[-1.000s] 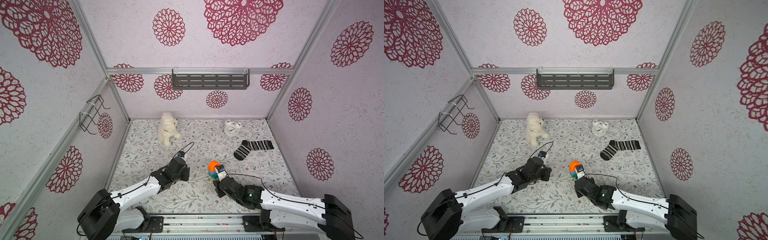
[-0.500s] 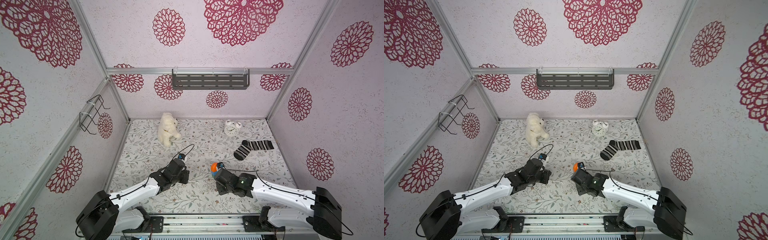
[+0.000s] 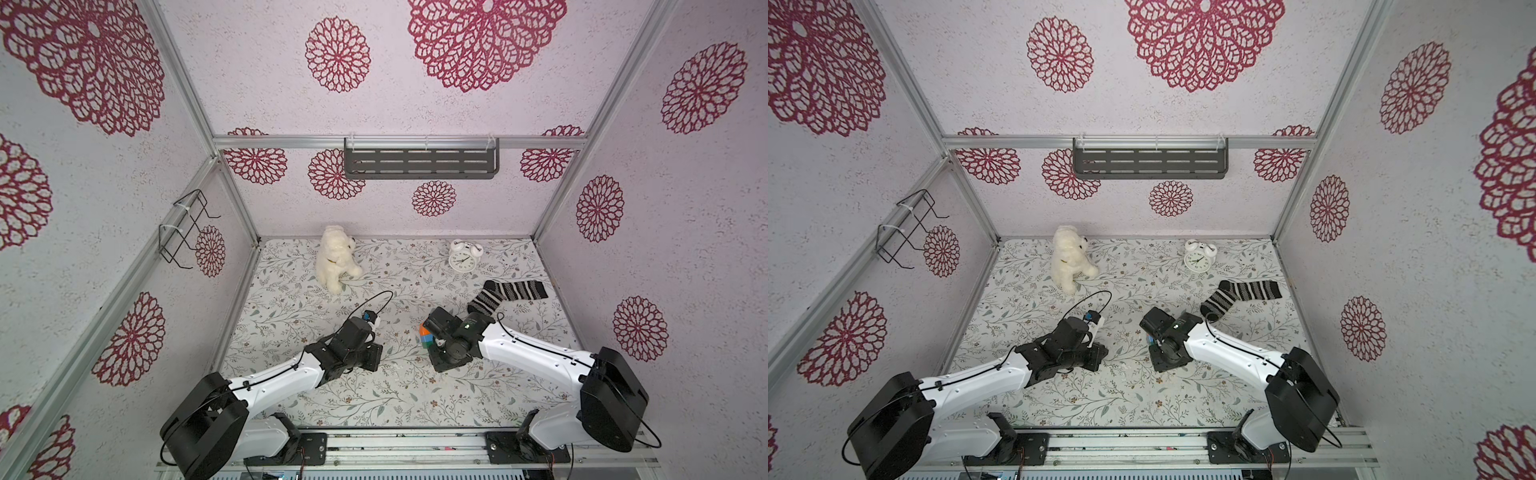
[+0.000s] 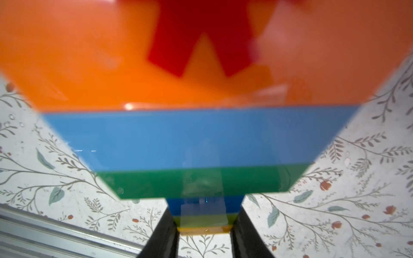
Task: Assemble an ice cream with lego
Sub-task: Place the lego brick at the center of the board.
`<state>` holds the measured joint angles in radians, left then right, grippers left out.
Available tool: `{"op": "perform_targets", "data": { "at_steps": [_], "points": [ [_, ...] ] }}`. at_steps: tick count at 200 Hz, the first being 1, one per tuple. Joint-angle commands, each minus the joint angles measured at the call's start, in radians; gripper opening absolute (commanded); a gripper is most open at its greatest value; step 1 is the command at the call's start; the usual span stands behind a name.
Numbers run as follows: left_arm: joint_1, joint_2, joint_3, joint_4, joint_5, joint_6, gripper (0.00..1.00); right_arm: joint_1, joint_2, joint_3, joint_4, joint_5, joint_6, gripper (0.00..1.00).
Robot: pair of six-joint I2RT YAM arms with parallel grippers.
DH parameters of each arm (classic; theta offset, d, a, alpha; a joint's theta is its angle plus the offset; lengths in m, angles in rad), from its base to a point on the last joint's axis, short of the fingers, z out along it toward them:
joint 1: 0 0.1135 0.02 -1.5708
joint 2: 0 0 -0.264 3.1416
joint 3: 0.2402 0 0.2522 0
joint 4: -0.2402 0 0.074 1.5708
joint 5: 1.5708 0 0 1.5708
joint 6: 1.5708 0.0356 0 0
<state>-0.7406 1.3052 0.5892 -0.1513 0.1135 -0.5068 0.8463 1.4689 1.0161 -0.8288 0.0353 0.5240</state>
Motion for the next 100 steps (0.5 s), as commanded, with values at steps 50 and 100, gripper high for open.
{"op": "perform_targets", "data": {
  "at_steps": [50, 100],
  "points": [
    [0.014, 0.043, -0.005, 0.049, 0.102, 0.068, 0.00, -0.094, 0.136, 0.145, -0.219, -0.058, -0.143, 0.24],
    [0.020, 0.048, -0.021, 0.071, 0.128, 0.077, 0.00, -0.131, 0.259, 0.295, -0.298, -0.028, -0.198, 0.24]
  ]
}}
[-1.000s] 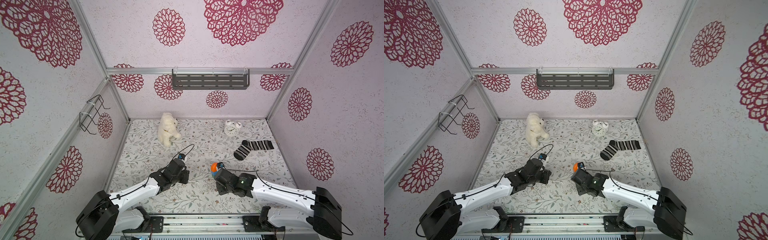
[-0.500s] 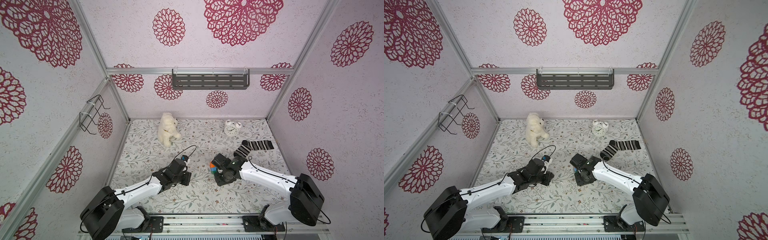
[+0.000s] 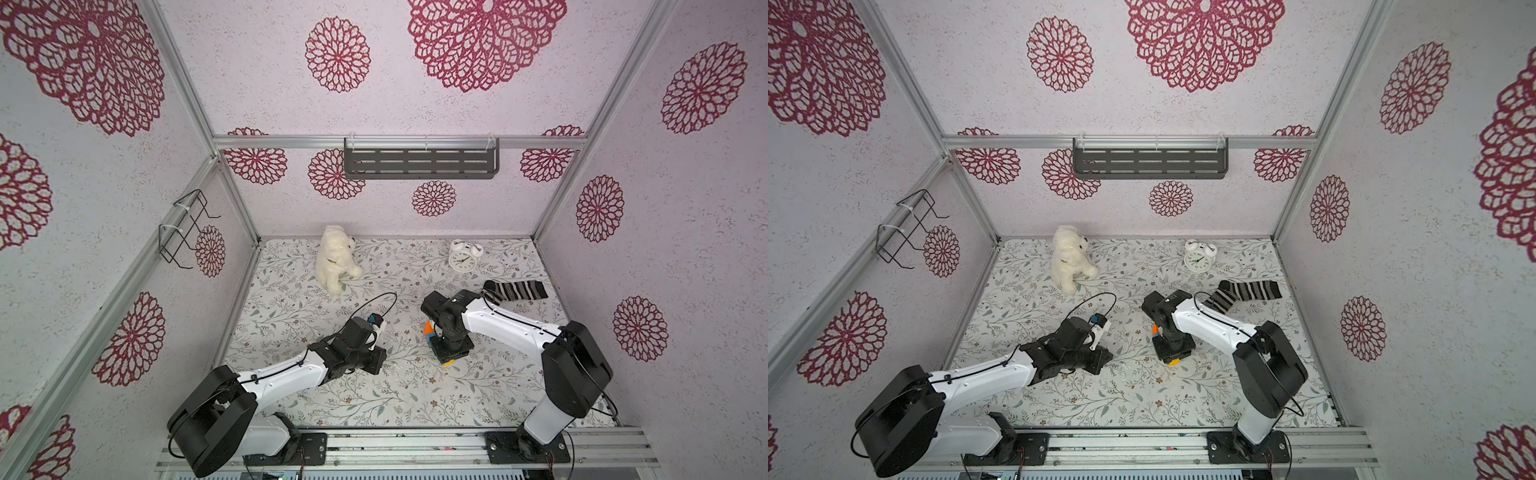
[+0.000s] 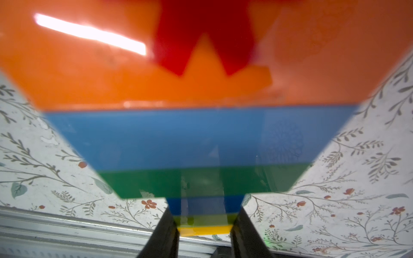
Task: Assemble an ice cream with lego
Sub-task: Place the lego brick at the center of the board.
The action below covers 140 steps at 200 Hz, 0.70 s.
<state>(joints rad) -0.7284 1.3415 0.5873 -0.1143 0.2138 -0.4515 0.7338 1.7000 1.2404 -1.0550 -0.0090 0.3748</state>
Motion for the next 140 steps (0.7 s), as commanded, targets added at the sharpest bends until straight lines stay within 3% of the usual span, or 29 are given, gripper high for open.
{"op": "perform_targets", "data": {
  "at_steps": [1, 140],
  "points": [
    [0.009, 0.012, -0.020, 0.034, 0.027, 0.021, 0.00, -0.019, 0.030, 0.073, -0.072, 0.017, -0.050, 0.24],
    [0.014, 0.008, -0.034, 0.030, 0.041, 0.032, 0.00, -0.063, 0.213, 0.157, -0.089, 0.011, -0.129, 0.27]
  ]
}}
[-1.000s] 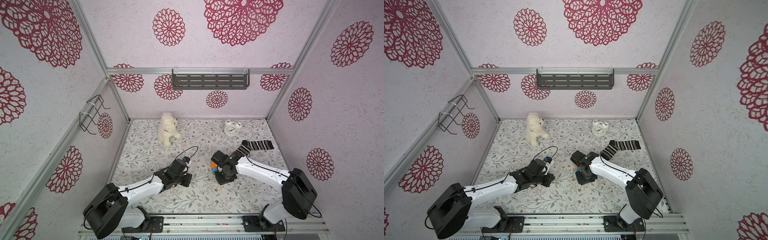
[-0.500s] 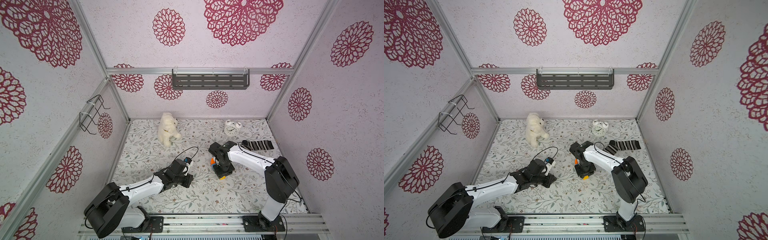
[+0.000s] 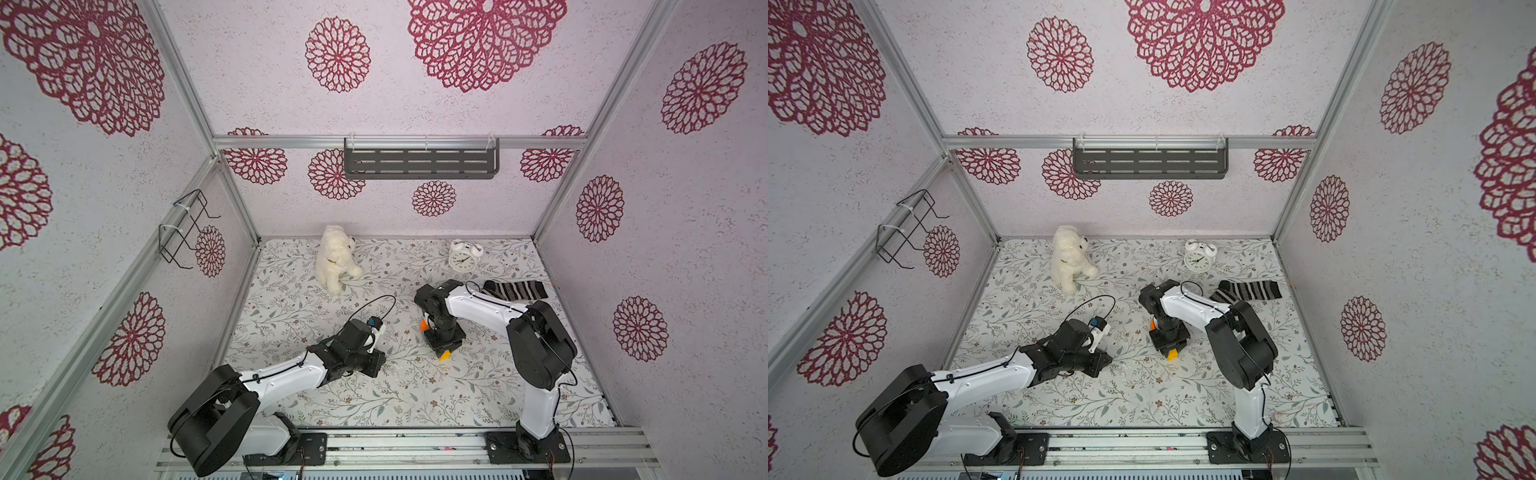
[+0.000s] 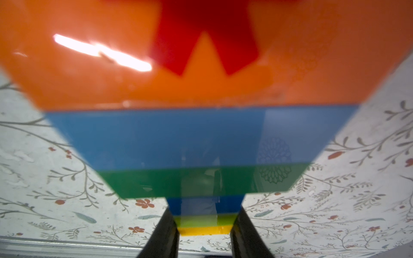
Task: Assemble an ice cream with lego
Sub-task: Place the lego brick at the center of the board.
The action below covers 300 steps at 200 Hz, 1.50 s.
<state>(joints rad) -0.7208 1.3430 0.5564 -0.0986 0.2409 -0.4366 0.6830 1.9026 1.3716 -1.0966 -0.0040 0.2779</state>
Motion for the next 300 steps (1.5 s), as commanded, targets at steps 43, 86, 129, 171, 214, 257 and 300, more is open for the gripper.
{"op": "perform_targets", "data": {
  "at_steps": [43, 86, 129, 171, 214, 257, 300],
  "points": [
    [0.007, 0.025, 0.005, 0.016, 0.036, 0.021, 0.00, -0.018, 0.030, 0.020, -0.066, 0.006, -0.053, 0.29],
    [0.007, 0.041, 0.009, 0.016, 0.046, 0.024, 0.00, -0.020, 0.050, 0.025, -0.074, 0.007, -0.067, 0.32],
    [0.007, 0.047, 0.013, 0.013, 0.055, 0.029, 0.07, -0.020, 0.062, 0.036, -0.070, 0.011, -0.072, 0.51],
    [0.007, 0.042, 0.013, 0.008, 0.047, 0.033, 0.08, -0.020, 0.070, 0.075, -0.077, 0.011, -0.074, 0.62],
    [0.007, 0.038, 0.013, 0.006, 0.032, 0.042, 0.09, -0.020, 0.029, 0.113, -0.097, 0.024, -0.064, 0.71],
    [0.007, -0.019, -0.018, 0.044, 0.014, 0.050, 0.09, -0.020, -0.119, 0.090, -0.051, 0.033, -0.043, 0.75],
    [0.007, -0.183, -0.061, 0.084, -0.075, 0.038, 0.10, -0.029, -0.283, 0.060, 0.161, 0.122, -0.080, 0.77]
  ]
}}
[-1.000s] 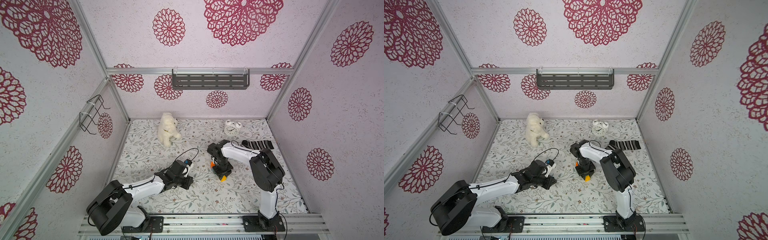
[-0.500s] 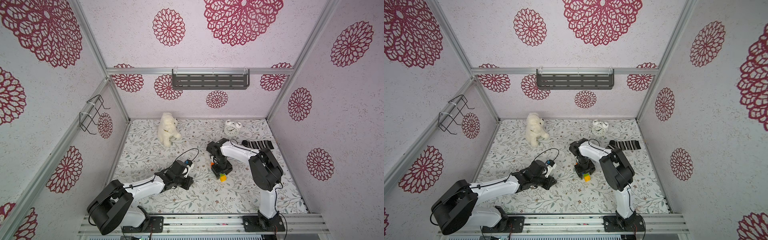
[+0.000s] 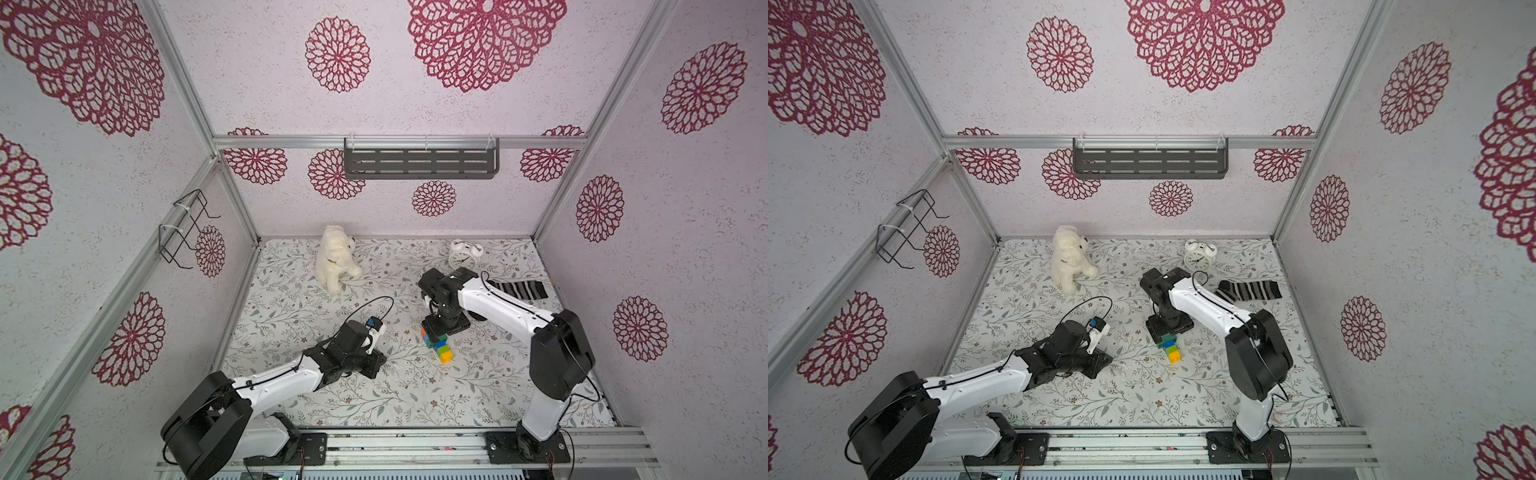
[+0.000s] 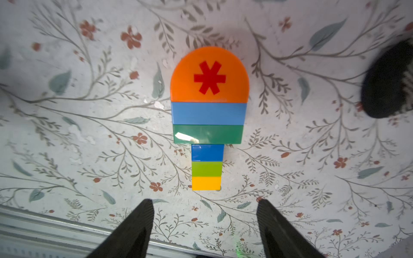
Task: Assemble an ice cream with lego
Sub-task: Place the lego brick at the center of the board, then reset both arms
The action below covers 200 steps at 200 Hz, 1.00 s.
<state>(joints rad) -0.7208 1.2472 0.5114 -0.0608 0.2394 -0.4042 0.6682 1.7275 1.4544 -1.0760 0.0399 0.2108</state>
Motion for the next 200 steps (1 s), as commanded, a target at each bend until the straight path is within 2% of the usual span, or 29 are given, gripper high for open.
{"op": "perform_targets", "data": {
  "at_steps": [1, 28, 50, 70, 101, 115, 123, 127, 133, 144, 163, 172, 200],
  "points": [
    [0.007, -0.092, -0.017, 0.046, -0.078, 0.005, 0.11, -0.015, -0.114, -0.028, 0.153, 0.082, -0.013, 0.77],
    [0.033, -0.218, -0.013, 0.013, -0.238, 0.012, 0.15, -0.066, -0.275, -0.234, 0.469, 0.121, -0.045, 0.77],
    [0.114, -0.315, -0.031, 0.053, -0.348, 0.010, 0.22, -0.148, -0.414, -0.444, 0.780, 0.177, -0.087, 0.78],
    [0.253, -0.374, -0.046, 0.092, -0.446, 0.018, 0.25, -0.225, -0.519, -0.624, 1.054, 0.203, -0.132, 0.78],
    [0.471, -0.425, -0.093, 0.172, -0.646, 0.040, 0.27, -0.312, -0.598, -0.800, 1.327, 0.287, -0.250, 0.79],
    [0.551, -0.431, -0.156, 0.267, -0.693, 0.071, 0.36, -0.361, -0.621, -0.877, 1.426, 0.290, -0.288, 0.79],
    [0.600, -0.434, -0.181, 0.306, -0.749, 0.024, 0.53, -0.392, -0.636, -0.920, 1.476, 0.281, -0.300, 0.79],
    [0.630, -0.442, -0.181, 0.289, -0.745, 0.005, 0.61, -0.408, -0.643, -0.943, 1.505, 0.276, -0.302, 0.79],
    [0.673, -0.450, -0.190, 0.313, -0.709, 0.013, 0.63, -0.428, -0.654, -0.981, 1.556, 0.262, -0.303, 0.79],
    [0.721, -0.469, -0.216, 0.345, -0.691, 0.034, 0.64, -0.466, -0.669, -1.051, 1.647, 0.220, -0.288, 0.79],
    [0.750, -0.499, -0.255, 0.361, -0.744, 0.113, 0.67, -0.502, -0.669, -1.165, 1.830, 0.161, -0.263, 0.79],
    [0.768, -0.516, -0.274, 0.364, -0.726, 0.139, 0.67, -0.503, -0.653, -1.217, 1.919, 0.141, -0.269, 0.79],
    [0.840, -0.458, -0.388, 0.568, -0.672, 0.167, 0.70, -0.506, -0.523, -1.390, 2.335, 0.080, -0.302, 0.79]
  ]
}}
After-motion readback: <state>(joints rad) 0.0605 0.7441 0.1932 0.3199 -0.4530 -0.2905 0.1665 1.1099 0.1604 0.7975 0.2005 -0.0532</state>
